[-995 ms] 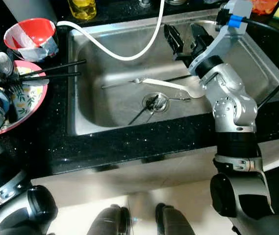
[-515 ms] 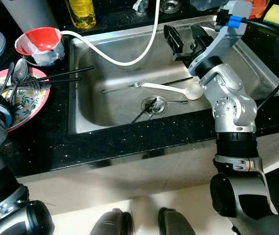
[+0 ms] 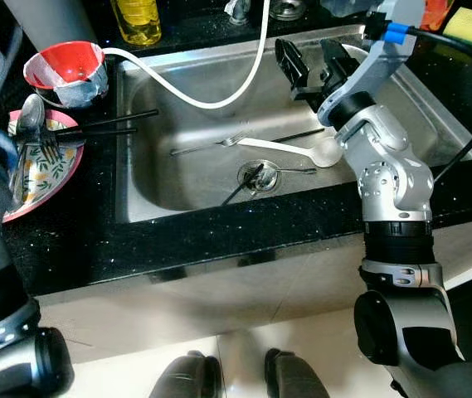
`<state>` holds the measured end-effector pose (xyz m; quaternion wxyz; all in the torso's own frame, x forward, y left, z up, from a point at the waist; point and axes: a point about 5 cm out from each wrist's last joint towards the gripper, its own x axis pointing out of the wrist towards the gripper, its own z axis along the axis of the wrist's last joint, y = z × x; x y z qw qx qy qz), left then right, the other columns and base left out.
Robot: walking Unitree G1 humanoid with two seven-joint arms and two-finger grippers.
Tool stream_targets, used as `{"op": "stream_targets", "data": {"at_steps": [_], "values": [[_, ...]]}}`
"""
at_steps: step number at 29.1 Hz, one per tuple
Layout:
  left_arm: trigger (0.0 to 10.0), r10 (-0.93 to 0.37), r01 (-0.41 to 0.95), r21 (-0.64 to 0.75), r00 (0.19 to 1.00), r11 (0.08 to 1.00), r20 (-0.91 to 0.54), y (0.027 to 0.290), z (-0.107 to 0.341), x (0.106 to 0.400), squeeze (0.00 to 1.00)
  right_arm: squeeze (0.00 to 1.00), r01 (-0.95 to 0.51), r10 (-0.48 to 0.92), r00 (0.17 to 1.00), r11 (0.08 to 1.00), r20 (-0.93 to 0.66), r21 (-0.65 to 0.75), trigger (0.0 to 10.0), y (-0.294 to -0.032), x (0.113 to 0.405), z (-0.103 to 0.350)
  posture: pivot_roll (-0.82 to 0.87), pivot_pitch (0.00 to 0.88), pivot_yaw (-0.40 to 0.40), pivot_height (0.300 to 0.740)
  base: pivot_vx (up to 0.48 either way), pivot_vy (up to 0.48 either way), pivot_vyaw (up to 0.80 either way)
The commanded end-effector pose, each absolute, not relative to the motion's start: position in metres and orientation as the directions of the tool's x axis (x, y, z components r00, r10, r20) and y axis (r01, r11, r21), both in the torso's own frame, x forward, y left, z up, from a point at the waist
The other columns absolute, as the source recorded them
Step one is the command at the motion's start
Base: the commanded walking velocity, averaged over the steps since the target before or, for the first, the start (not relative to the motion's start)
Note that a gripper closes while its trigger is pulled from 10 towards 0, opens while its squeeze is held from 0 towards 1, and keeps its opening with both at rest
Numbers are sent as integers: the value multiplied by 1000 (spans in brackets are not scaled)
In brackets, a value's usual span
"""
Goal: Kitchen organization
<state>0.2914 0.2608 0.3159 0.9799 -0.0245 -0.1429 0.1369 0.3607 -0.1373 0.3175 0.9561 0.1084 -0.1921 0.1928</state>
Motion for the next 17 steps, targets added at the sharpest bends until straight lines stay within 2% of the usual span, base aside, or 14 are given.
{"op": "stream_targets", "data": {"at_steps": [1, 3, 4, 5, 6, 7, 8, 9, 10, 11, 12, 14, 15, 17], "values": [[10000, 253, -251, -46, 916, 967, 312, 259, 323, 289, 0, 0, -421, 332, 848, 895, 413, 146, 10000, -135, 361, 316, 121, 177, 80, 740, 0, 0, 0], [10000, 112, -116, -5, 941, 993, 320, 232, 325, 295, 0, 0, -420, 330, 848, 895, 414, 147, 10000, -135, 361, 316, 121, 177, 78, 740, 0, 0, 0], [10000, 112, -116, -5, 941, 993, 320, 232, 325, 295, 0, 0, -420, 330, 848, 895, 414, 147, 10000, -135, 361, 316, 121, 177, 78, 740, 0, 0, 0], [10000, 42, -48, 14, 949, 999, 311, 219, 323, 298, 0, 0, -420, 330, 848, 895, 414, 147, 10000, -135, 362, 317, 122, 177, 78, 740, 0, 0, 0], [10000, -47, 45, 13, 968, 999, 246, 200, 312, 306, 0, 0, -420, 329, 848, 895, 415, 148, 10000, -135, 362, 317, 122, 177, 78, 740, 0, 0, 0], [10000, -47, 45, 13, 968, 999, 246, 200, 312, 306, 0, 0, -420, 329, 848, 895, 415, 148, 10000, -135, 362, 317, 122, 177, 78, 740, 0, 0, 0], [10000, -159, 159, 17, 978, 987, 137, 176, 295, 313, 0, 0, -420, 329, 848, 895, 416, 148, 10000, -135, 362, 317, 121, 176, 82, 740, 0, 0, 0], [10000, -159, 159, 17, 978, 987, 137, 176, 295, 313, 0, 0, -420, 329, 848, 895, 416, 148, 10000, -135, 362, 317, 121, 176, 82, 740, 0, 0, 0], [10000, -243, 243, -1, 969, 970, 33, 156, 275, 318, 0, 0, -419, 328, 848, 896, 417, 148, 10000, -134, 362, 317, 116, 178, 87, 740, 0, 0, 0], [10000, -243, 243, -1, 969, 970, 33, 156, 275, 318, 0, 0, -419, 328, 848, 896, 417, 148, 10000, -134, 362, 317, 116, 178, 87, 740, 0, 0, 0], [10000, -333, 332, -14, 942, 943, -49, 135, 257, 318, 0, 0, -416, 324, 849, 897, 418, 149, 10000, -134, 362, 317, 112, 178, 90, 740, 0, 0, 0], [10000, -333, 332, -14, 942, 943, -49, 135, 257, 318, 0, 0, -416, 324, 849, 897, 418, 149, 10000, -134, 362, 317, 112, 178, 90, 740, 0, 0, 0], [10000, -399, 398, -32, 912, 917, -97, 120, 245, 315, 0, 0, -412, 320, 850, 899, 418, 149, 10000, -135, 361, 317, 105, 181, 95, 740, 0, 0, 0], [10000, -399, 398, -32, 912, 917, -97, 120, 245, 315, 0, 0, -412, 320, 850, 899, 418, 149, 10000, -135, 361, 317, 105, 181, 95, 740, 0, 0, 0]]}}
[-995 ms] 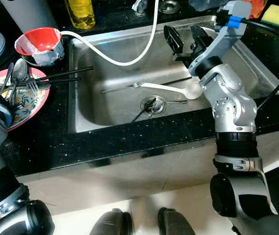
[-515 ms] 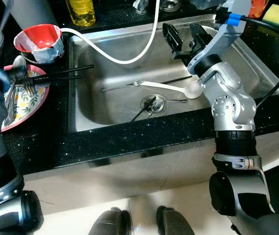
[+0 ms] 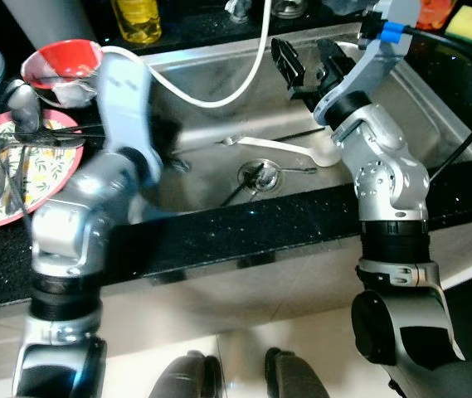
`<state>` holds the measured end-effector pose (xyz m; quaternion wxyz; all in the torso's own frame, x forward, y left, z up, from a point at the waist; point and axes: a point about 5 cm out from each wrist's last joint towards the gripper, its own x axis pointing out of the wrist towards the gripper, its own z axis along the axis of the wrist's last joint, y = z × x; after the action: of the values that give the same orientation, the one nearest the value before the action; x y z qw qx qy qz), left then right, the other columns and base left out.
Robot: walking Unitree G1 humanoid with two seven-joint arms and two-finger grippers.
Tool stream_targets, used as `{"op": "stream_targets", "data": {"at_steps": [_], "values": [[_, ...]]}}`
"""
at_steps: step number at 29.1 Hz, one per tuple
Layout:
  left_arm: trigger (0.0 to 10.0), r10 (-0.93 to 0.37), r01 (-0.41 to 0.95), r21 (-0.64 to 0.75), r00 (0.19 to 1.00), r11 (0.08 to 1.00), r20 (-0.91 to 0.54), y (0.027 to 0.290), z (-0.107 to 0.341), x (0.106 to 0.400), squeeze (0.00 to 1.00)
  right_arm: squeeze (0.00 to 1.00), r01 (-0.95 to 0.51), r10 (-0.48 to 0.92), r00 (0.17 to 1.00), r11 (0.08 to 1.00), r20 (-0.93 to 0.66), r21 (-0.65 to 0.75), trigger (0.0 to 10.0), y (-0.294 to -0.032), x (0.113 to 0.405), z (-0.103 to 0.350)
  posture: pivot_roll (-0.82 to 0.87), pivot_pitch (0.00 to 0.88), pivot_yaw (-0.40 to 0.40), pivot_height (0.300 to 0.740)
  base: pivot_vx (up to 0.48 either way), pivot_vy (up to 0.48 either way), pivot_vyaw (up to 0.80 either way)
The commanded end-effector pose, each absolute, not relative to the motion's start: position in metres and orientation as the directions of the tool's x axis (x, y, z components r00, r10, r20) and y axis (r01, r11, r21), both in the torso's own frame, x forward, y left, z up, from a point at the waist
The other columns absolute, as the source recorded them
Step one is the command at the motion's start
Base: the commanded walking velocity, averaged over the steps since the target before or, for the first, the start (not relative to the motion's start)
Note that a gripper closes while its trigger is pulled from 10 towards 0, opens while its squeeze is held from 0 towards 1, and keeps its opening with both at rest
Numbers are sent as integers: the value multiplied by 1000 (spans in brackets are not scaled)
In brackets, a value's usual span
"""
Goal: Kitchen organization
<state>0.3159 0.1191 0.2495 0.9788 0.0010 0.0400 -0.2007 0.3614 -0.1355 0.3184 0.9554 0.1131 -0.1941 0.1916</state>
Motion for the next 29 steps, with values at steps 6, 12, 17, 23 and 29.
{"op": "stream_targets", "data": {"at_steps": [6, 12, 17, 23, 29], "values": [[10000, -446, 443, -60, 895, 894, -27, 114, 245, 309, 1000, 0, -392, 301, 858, 908, 415, 151, 10000, -140, 360, 315, 104, 179, 101, 740, 0, 0, 0], [10000, -264, 280, -47, 941, 959, 212, 147, 287, 310, 0, 0, -417, 324, 848, 896, 419, 152, 10000, -133, 361, 316, 119, 165, 84, 740, 0, 0, 0], [10000, -69, 87, -95, 982, 992, 175, 171, 284, 315, 0, 0, -426, 332, 844, 892, 420, 151, 10000, -131, 362, 316, 124, 156, 73, 740, 0, 0, 0], [10000, 81, -70, 173, 995, 982, -56, 194, 254, 320, 0, 0, -433, 339, 842, 889, 420, 150, 10000, -130, 362, 316, 119, 154, 78, 740, 0, 0, 0], [10000, 34, 13, 760, 998, 650, -47, 204, 250, 302, 0, 0, -426, 333, 844, 892, 420, 151, 10000, -132, 360, 315, 120, 152, 85, 740, 0, 0, 0]]}}
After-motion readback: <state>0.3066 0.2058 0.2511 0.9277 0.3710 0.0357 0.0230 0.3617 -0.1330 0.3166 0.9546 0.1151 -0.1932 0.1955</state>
